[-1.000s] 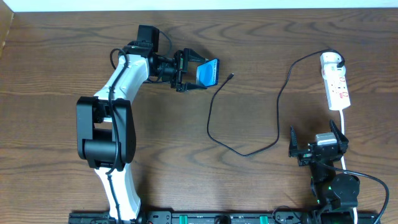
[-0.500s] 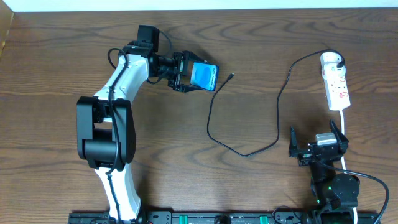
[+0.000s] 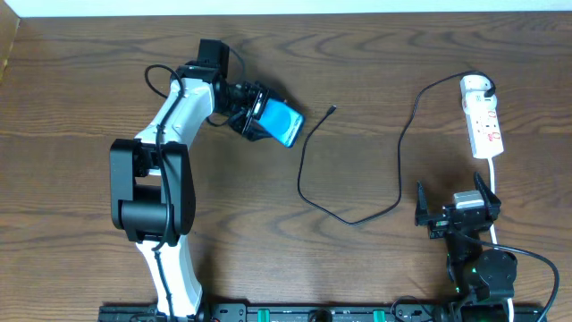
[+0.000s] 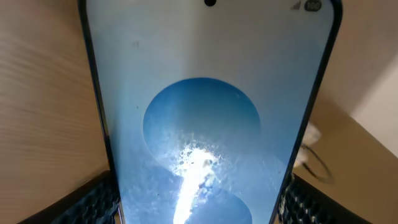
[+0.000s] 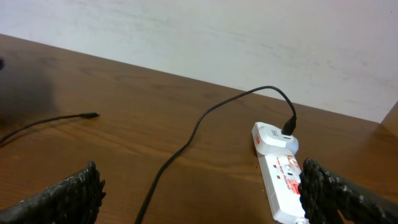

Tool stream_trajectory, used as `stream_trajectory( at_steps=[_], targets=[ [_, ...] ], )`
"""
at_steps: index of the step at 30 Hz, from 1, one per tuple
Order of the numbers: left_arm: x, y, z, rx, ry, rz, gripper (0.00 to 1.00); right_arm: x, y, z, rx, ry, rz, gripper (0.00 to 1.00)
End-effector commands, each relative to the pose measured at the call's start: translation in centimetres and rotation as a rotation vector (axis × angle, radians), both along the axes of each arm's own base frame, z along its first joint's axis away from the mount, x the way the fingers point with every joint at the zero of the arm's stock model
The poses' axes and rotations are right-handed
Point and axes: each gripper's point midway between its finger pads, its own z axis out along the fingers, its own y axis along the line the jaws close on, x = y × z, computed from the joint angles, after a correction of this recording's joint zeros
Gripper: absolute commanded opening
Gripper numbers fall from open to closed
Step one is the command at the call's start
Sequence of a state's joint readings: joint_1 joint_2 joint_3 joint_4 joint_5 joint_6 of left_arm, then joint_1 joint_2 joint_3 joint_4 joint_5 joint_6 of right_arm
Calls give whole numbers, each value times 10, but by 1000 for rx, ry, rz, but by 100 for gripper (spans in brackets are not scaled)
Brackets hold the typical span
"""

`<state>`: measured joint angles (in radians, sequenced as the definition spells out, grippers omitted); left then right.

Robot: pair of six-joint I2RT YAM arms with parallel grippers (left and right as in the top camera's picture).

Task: Plug charger to phone and switch on socket

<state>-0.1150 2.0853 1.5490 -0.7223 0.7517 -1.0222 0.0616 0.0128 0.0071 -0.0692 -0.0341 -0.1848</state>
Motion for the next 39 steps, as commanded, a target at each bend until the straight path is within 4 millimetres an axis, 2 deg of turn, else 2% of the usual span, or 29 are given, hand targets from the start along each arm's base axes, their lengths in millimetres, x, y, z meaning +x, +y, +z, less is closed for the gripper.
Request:
stream_trajectory(
  at_steps=[1, 6, 14, 17, 31, 39],
  targets=[
    [4, 25, 3, 195, -83, -27, 53, 0, 4, -1, 13, 2, 17, 99],
    [-5, 47, -9, 336, -43, -23, 52, 0, 4, -1, 13, 2, 17, 99],
    [-3, 64, -15, 448, -85, -73, 52, 0, 4, -1, 13, 2, 17, 99],
    [-2, 64, -15, 451, -103, -104, 48, 0, 4, -1, 12, 2, 17, 99],
    [-2, 68, -14, 479, -120, -124, 49, 0, 4, -1, 13, 2, 17, 99],
    [-3, 63, -13, 445, -110, -111, 49, 0, 4, -1, 13, 2, 17, 99]
  ],
)
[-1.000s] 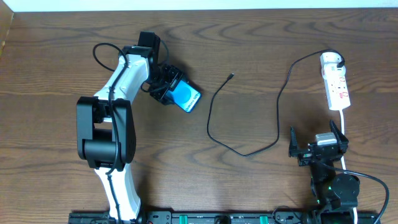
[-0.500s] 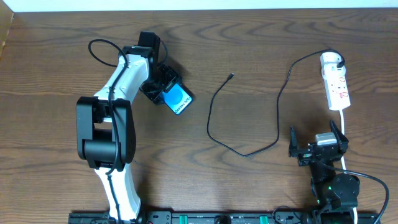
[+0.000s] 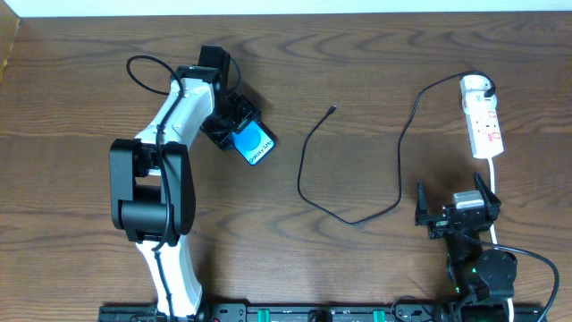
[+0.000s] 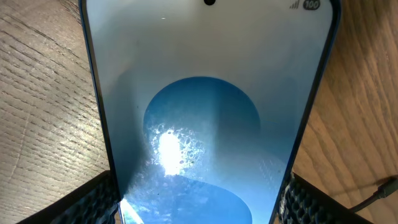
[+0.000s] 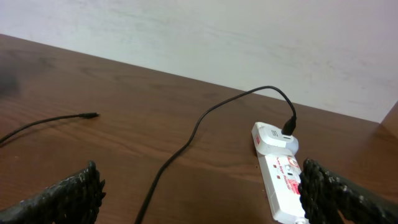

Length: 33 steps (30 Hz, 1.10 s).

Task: Plug charger to phone and switch on socket

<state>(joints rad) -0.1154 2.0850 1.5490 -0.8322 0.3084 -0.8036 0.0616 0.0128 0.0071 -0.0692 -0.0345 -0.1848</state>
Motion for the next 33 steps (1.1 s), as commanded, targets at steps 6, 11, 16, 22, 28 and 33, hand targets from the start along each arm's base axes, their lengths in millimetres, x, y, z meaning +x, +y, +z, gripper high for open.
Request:
stream_trajectory(
  at_steps=[6, 11, 16, 22, 28, 33],
  targets=[
    [5, -21, 30, -130, -25, 53, 49, 0, 4, 1, 13, -3, 17, 99],
    [5, -35, 37, -221, 5, 106, 49, -2, 14, 2, 19, -9, 76, 99],
    [4, -44, 42, -288, 43, 170, 49, -3, 25, 0, 380, 65, 111, 99],
    [8, -49, 45, -320, 37, 187, 49, -2, 38, -7, 526, 146, 163, 99],
    [8, -52, 47, -345, 47, 191, 49, 3, 49, 1, 540, 229, 210, 99],
    [8, -54, 49, -362, 48, 190, 49, 19, 59, 30, 547, 297, 247, 99]
  ],
)
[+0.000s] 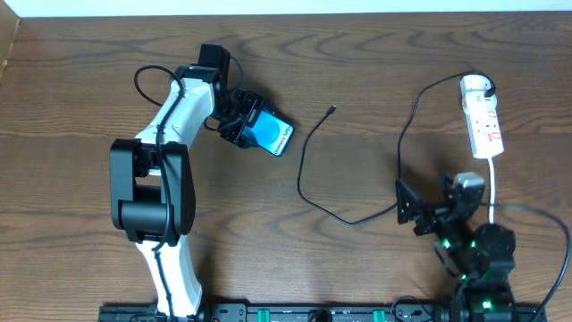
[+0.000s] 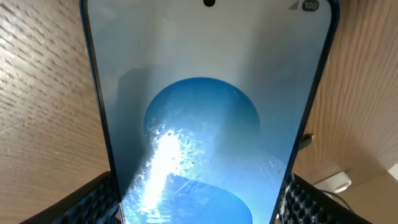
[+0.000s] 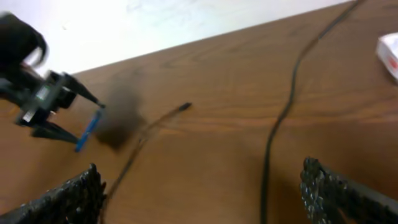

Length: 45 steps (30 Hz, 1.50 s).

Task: Plug charger to phone and switch on socket

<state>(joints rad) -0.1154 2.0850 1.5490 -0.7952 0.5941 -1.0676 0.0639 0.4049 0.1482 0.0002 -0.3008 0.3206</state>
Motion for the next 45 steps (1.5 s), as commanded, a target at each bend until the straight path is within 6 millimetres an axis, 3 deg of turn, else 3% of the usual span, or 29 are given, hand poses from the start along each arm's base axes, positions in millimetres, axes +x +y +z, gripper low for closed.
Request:
stream_trajectory(
  at_steps=[1, 10, 14, 19, 25, 28, 33, 39, 45],
  targets=[
    [7, -9, 29, -52, -60, -3, 49, 12, 17, 39, 43, 4, 85, 99],
    [10, -11, 30, -63, -66, 10, 49, 50, 61, 55, 104, 327, 340, 99],
    [11, -12, 31, -69, -51, 32, 49, 66, 88, 51, 85, 444, 429, 99],
    [10, -12, 31, -71, -43, 43, 49, 80, 130, 30, 67, 546, 523, 99],
    [10, -16, 33, -103, 2, 99, 49, 73, 175, -13, 54, 671, 611, 99],
    [9, -16, 33, -103, 3, 101, 49, 75, 182, -26, 33, 685, 597, 99],
    [8, -18, 33, -107, 24, 124, 49, 87, 198, -19, 127, 673, 574, 99],
    [5, -26, 33, -112, 59, 153, 49, 114, 197, -22, 168, 651, 413, 86],
    [0, -40, 33, -114, 86, 157, 49, 116, 205, -43, 183, 706, 341, 72]
  ],
)
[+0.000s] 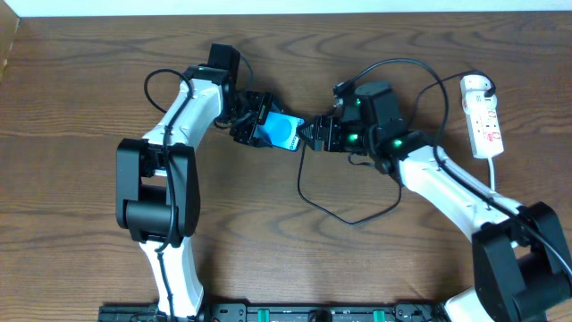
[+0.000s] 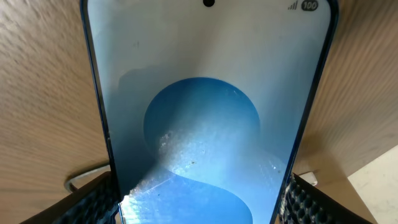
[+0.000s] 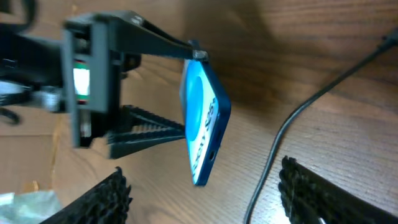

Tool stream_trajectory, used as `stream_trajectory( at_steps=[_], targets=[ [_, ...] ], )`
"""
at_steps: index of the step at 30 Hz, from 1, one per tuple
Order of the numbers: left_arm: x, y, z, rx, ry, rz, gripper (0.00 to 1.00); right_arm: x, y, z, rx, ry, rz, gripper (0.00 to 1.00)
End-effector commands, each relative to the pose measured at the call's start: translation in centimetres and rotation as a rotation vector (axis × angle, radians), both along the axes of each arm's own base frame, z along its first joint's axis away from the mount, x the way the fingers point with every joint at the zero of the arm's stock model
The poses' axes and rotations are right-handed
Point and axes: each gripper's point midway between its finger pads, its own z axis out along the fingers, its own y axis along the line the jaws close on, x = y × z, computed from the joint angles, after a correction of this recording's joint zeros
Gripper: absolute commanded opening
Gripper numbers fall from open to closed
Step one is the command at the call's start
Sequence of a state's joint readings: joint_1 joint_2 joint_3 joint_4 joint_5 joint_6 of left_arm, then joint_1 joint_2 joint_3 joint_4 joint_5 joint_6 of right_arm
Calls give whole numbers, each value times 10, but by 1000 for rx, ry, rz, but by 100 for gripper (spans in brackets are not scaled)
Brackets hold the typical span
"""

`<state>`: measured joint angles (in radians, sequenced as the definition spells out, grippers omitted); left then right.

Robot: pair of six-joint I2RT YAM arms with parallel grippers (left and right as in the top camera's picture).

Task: Plug charger to phone and switch on socket

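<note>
The blue phone (image 1: 284,132) hangs above the table with its lit screen (image 2: 205,106) filling the left wrist view. My left gripper (image 1: 255,125) is shut on its sides. Seen from the right wrist, the phone (image 3: 204,124) stands edge-on with its port end towards that camera. My right gripper (image 1: 315,134) is open just right of the phone, fingers (image 3: 308,186) wide apart with nothing held. The black charger cable (image 1: 357,217) lies looped on the table and crosses the right wrist view as a black line (image 3: 289,124). Its plug tip is hidden in the overhead view. The white power strip (image 1: 483,121) lies far right.
A white adapter (image 1: 475,86) sits in the strip's far end with the cable leaving it. The wooden table (image 1: 89,224) reaches a wall at the back. My right arm (image 1: 447,183) stretches diagonally over part of the cable loop.
My right arm has moved from the table's front right to the middle, its open gripper now facing the phone's port end. The phone has shifted slightly right in my left gripper.
My left gripper held the phone up left of the cable's plug while the right arm rested at front right. The phone was then lower and further left, then back near the plug as the right wrist turned left. Now the right gripper is beside the phone.
</note>
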<state>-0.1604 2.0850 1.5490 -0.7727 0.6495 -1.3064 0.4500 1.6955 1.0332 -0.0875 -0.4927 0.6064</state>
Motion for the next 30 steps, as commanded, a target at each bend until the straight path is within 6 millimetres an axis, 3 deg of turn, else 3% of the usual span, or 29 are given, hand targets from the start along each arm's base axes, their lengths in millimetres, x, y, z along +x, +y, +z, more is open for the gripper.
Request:
stream_trajectory(
  at_steps=[1, 5, 14, 24, 30],
  targets=[
    [3, -15, 27, -39, -27, 18, 49, 3, 4, -14, -31, 56, -80, 70],
    [0, -24, 28, -40, -32, -3, 49, 0, 6, -25, -49, 86, -92, 68],
    [-5, -39, 28, -44, -27, -20, 49, 1, 16, -47, -57, 127, -118, 51],
    [-5, -39, 28, -44, -27, -22, 49, 6, 18, -49, -83, 93, -164, 41],
    [-5, -39, 28, -44, -27, -22, 49, 12, 22, -42, -58, 63, -171, 39]
  ],
)
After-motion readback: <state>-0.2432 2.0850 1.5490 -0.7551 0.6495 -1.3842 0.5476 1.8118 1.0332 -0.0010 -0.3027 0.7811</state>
